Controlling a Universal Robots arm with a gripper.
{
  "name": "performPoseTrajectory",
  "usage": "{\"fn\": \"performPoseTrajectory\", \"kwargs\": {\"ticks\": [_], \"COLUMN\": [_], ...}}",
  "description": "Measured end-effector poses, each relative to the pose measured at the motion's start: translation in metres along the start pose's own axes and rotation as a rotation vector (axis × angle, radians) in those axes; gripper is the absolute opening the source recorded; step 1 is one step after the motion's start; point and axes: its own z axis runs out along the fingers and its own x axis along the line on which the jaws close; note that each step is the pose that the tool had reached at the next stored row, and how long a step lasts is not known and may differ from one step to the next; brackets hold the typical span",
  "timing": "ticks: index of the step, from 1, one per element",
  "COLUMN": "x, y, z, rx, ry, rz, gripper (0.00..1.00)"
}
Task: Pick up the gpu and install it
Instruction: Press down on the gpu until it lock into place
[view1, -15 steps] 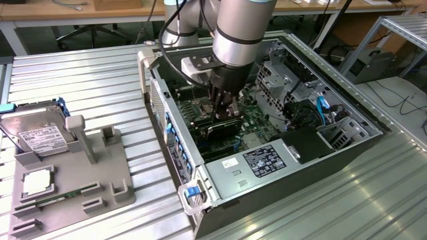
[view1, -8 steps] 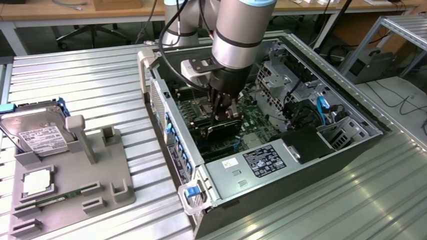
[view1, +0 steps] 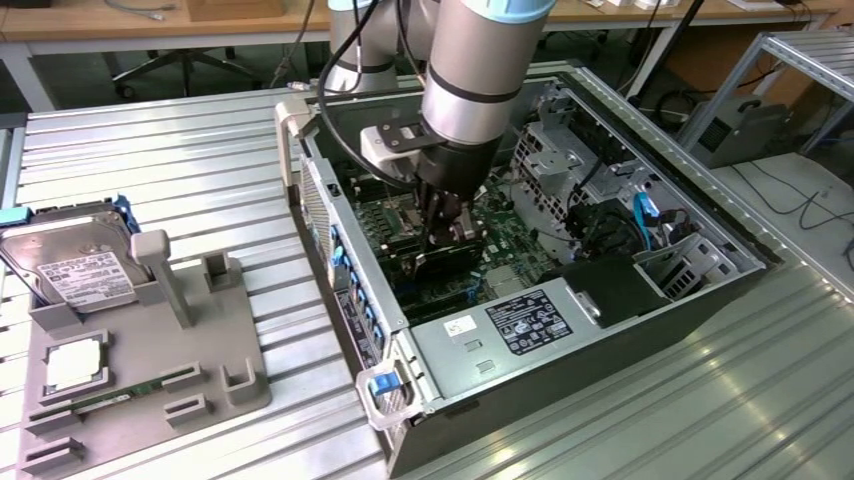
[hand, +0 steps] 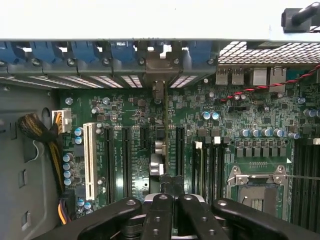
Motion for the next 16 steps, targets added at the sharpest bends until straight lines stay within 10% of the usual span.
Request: {"fn": "performPoseTrajectory", "kwargs": {"ticks": [16], "x": [0.0000], "y": [0.0011], "z": [0.0019], "rx": [0.0003], "ry": [-0.0006], "rz": [0.000], "gripper": [0.11]}}
